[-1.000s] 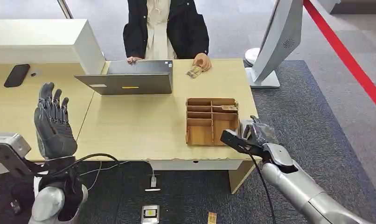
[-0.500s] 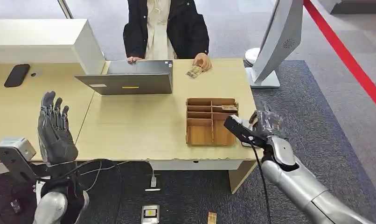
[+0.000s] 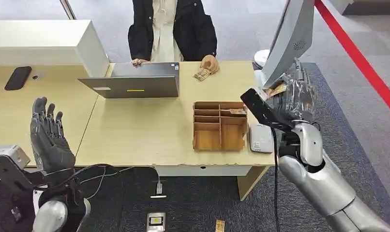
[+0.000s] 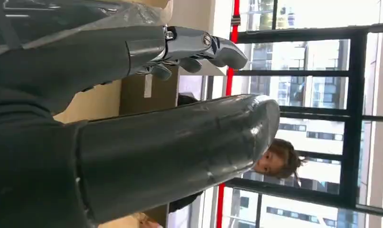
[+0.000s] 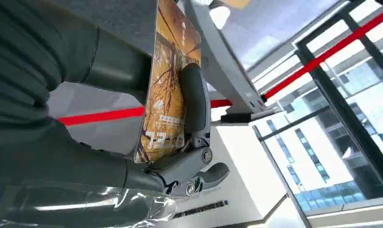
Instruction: Pass the card to the sensor for recognition and then transmit it.
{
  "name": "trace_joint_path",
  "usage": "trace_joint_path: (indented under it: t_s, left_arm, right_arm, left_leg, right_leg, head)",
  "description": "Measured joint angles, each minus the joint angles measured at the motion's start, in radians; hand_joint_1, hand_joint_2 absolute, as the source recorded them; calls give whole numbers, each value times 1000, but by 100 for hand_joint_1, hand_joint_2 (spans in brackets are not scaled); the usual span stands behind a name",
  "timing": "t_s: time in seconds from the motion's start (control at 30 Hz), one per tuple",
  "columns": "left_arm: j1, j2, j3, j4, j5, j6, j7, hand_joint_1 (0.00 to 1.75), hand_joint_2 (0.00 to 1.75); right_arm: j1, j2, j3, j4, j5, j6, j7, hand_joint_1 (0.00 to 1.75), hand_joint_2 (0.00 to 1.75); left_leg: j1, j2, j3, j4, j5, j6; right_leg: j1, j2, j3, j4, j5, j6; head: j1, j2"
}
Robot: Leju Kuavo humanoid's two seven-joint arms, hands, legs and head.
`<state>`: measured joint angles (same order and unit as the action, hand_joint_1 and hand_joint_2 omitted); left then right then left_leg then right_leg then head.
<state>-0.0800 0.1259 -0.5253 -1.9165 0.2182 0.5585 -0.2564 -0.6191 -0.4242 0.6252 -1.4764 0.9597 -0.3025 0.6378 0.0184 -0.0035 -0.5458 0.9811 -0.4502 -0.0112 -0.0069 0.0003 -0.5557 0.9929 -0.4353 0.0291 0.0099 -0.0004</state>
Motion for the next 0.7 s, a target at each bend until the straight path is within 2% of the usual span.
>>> trace_joint_path:
  t_s: [0.17,0.27,0.4,0.5,0.6,0.7]
  left_arm:
    - [-17,0,-11,5,14,-30,-8,0,0]
    - [-40,-1,-18,23,25,-77,-21,0,0]
    - [-76,-13,-31,59,36,-137,-24,0,0]
    - [-98,-27,-36,87,36,-168,-27,0,0]
    - [-110,-38,-39,107,30,-180,-31,0,0]
    - [-114,-43,-39,123,19,-189,-30,0,0]
  right_arm:
    - [-7,21,-12,-19,-272,-24,-128,175,175]
    - [-45,38,-9,-2,-367,13,-192,175,175]
    - [-166,71,14,93,-419,104,-227,175,175]
    - [-270,114,50,217,-418,156,-249,175,175]
    - [-355,165,84,353,-418,166,-264,175,175]
    - [-415,214,109,485,-442,145,-281,175,175]
  left_leg:
    - [0,0,0,0,0,0]
    - [0,0,-1,0,0,0]
    - [0,0,-1,0,1,0]
    - [0,0,-2,0,1,0]
    - [0,-1,-2,0,1,0]
    - [0,-1,-2,0,1,0]
  right_leg:
    - [0,0,0,0,0,0]
    - [0,0,0,0,0,0]
    - [0,0,0,0,0,0]
    - [0,0,0,0,1,0]
    - [0,0,0,1,1,0]
    - [0,0,-1,1,1,1]
  head:
    - [0,0]
    - [0,0]
    - [0,0]
    - [0,0]
    - [0,0]
    - [0,0]
